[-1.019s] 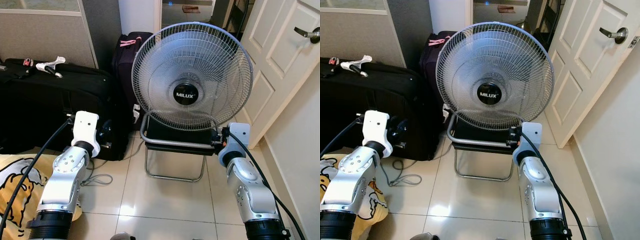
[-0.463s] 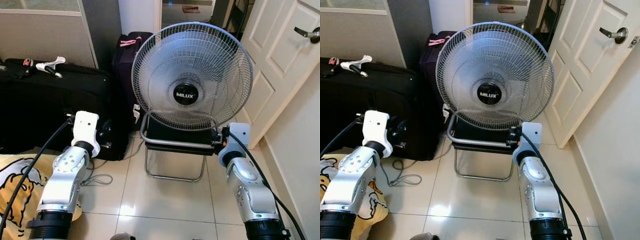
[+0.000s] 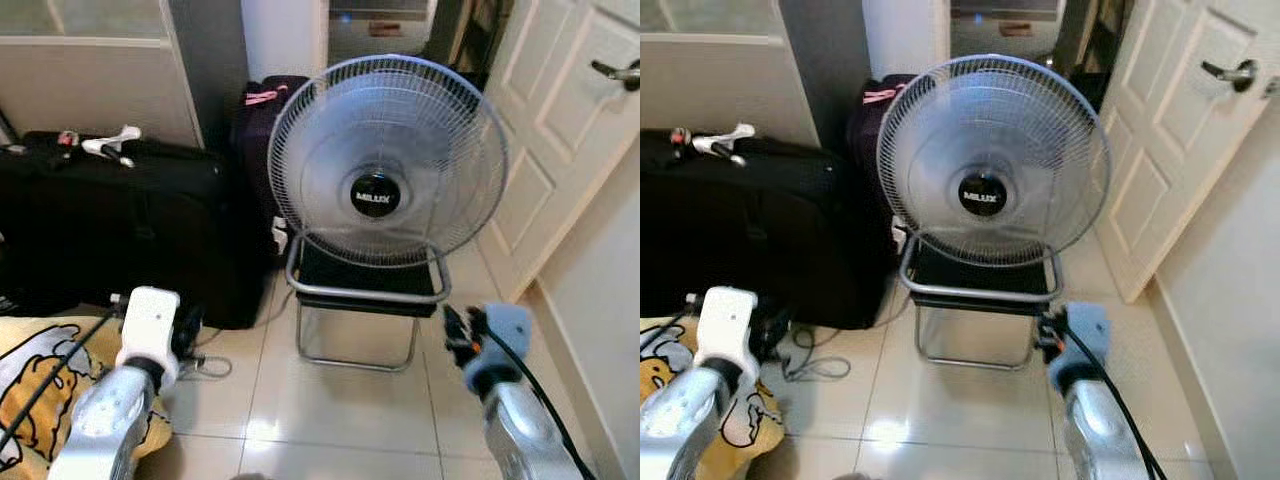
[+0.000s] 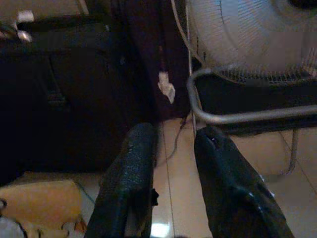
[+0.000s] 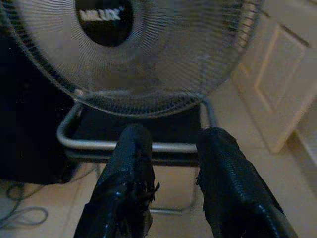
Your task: Clean up the room
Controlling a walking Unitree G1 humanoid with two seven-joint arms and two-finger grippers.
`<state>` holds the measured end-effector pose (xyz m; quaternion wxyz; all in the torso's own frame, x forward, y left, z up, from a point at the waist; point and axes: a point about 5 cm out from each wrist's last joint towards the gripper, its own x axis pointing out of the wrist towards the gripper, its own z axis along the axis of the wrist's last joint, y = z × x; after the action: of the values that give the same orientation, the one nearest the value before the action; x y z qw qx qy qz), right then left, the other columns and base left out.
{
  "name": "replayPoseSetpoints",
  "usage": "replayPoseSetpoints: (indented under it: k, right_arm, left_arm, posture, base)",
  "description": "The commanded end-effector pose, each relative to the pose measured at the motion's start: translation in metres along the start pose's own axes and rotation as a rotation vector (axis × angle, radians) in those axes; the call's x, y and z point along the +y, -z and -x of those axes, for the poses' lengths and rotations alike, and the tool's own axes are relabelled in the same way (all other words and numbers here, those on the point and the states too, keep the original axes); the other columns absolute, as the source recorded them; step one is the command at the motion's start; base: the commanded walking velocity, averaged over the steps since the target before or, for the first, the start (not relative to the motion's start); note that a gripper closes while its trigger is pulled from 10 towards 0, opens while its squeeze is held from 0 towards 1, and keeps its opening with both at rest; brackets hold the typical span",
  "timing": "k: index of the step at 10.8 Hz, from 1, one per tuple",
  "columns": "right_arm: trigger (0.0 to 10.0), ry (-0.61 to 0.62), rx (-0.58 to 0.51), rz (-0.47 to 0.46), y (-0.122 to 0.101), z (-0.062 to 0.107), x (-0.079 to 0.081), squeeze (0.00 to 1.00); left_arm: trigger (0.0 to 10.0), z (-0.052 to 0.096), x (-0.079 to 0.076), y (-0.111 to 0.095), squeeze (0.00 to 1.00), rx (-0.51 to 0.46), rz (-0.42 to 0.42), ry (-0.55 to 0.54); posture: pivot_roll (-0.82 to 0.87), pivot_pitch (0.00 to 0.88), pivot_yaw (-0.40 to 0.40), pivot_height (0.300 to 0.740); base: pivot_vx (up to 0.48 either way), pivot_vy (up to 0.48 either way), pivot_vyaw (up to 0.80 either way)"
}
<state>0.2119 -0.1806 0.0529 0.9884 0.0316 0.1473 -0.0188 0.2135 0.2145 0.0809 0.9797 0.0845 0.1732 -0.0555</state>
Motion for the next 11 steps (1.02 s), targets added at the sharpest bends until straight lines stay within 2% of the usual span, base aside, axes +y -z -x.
replayPoseSetpoints:
  k: [1, 4, 7, 8, 9, 11]
  right_arm:
    - [10.0, -0.017, -0.021, 0.012, -0.004, 0.0, -0.002, 1.0]
    - [10.0, -0.06, -0.042, 0.062, -0.009, -0.002, 0.001, 1.0]
    - [10.0, -0.078, -0.07, 0.047, -0.018, -0.008, 0.003, 1.0]
    - [10.0, -0.074, -0.066, 0.036, -0.018, -0.009, 0.007, 1.0]
    - [10.0, -0.068, -0.062, 0.008, -0.018, -0.01, 0.012, 1.0]
    - [10.0, -0.071, -0.051, -0.005, -0.017, -0.013, 0.012, 1.0]
  left_arm:
    - [10.0, 0.0, 0.0, -0.004, 0.0, -0.008, -0.008, -0.003]
    - [10.0, -0.001, 0.0, -0.008, 0.0, -0.023, 0.012, 0.002]
    - [10.0, -0.001, 0.011, -0.012, 0.0, -0.036, 0.023, 0.043]
    - [10.0, -0.005, 0.02, -0.015, 0.0, -0.027, -0.004, -0.002]
    - [10.0, -0.006, 0.026, -0.015, 0.0, -0.008, -0.084, -0.016]
    - [10.0, -0.012, 0.03, -0.028, 0.0, -0.034, -0.088, -0.044]
  posture:
    - [0.0, 0.0, 0.041, 0.74]
    - [0.0, 0.0, 0.034, 0.74]
    - [-0.02, 0.0, 0.046, 0.74]
    - [-0.03, 0.0, 0.045, 0.74]
    - [-0.03, 0.0, 0.041, 0.74]
    - [-0.01, 0.0, 0.05, 0.74]
  base:
    - [0.0, 0.0, 0.0]
    - [0.0, 0.0, 0.8]
    - [0.0, 0.0, 0.8]
    - [0.0, 0.0, 0.8]
    - [0.0, 0.0, 0.8]
    - [0.0, 0.0, 0.8]
